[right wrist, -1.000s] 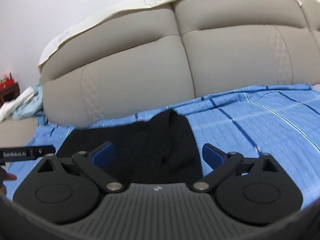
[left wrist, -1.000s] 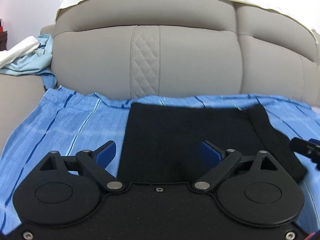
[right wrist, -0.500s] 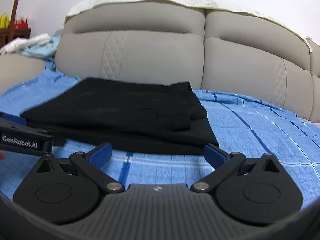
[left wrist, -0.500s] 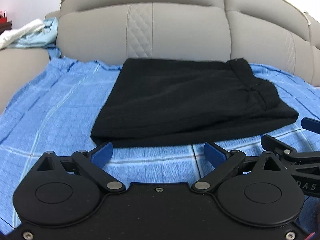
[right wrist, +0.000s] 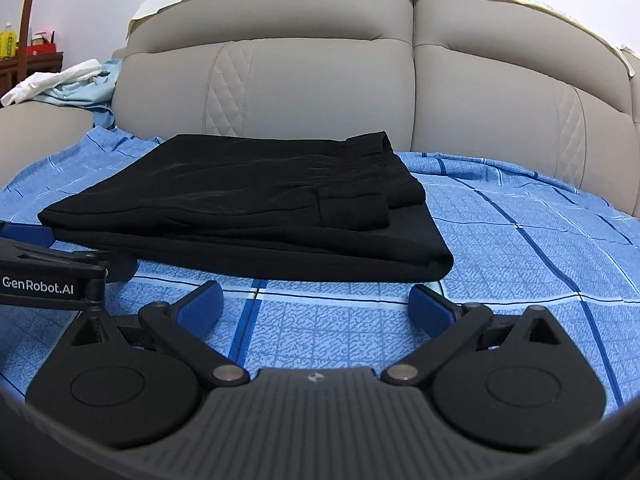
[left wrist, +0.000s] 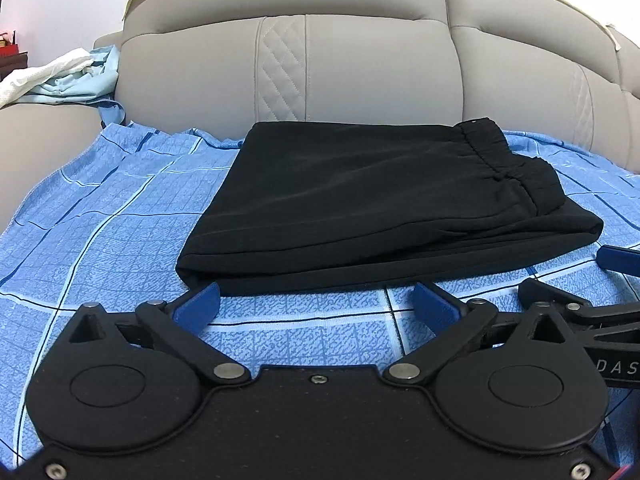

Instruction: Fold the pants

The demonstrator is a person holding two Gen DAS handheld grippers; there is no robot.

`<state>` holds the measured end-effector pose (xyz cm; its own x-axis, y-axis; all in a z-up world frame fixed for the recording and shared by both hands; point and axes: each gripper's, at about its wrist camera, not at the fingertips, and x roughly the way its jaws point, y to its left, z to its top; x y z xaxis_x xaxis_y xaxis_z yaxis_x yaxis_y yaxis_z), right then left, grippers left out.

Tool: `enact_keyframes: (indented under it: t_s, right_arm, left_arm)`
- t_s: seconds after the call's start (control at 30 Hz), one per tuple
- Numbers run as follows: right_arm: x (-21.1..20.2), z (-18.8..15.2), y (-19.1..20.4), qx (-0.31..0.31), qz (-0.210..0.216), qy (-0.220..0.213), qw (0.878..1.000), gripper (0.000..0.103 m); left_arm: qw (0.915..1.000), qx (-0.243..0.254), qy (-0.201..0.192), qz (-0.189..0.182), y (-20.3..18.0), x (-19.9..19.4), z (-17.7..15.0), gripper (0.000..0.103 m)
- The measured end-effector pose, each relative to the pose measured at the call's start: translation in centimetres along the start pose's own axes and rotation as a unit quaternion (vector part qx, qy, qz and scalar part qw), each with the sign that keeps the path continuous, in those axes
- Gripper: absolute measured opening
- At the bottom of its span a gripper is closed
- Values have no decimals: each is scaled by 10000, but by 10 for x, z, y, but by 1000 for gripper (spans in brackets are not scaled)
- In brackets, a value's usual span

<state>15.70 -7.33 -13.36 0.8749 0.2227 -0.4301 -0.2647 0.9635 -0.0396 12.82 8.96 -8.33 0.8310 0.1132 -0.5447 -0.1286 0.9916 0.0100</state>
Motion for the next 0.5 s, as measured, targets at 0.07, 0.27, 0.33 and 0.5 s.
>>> enact_keyframes:
  t_s: [0.07,0.27,0.33,0.5]
  right_arm:
    - [0,0,0,7,17,-2,10000,103]
    - [0,0,-1,-2,33,-11,10000,103]
    - [0,0,-1,2,33,-9,10000,103]
    - [0,0,-1,3,34,-13,10000,103]
  left_arm:
    - [10000,-4,8,4,0,0,0,103]
    - [10000,-14,48,9,0,0,2,103]
    - [10000,-18,57,8,0,0,2,103]
    - [9999,-31,97,4,0,2,3,103]
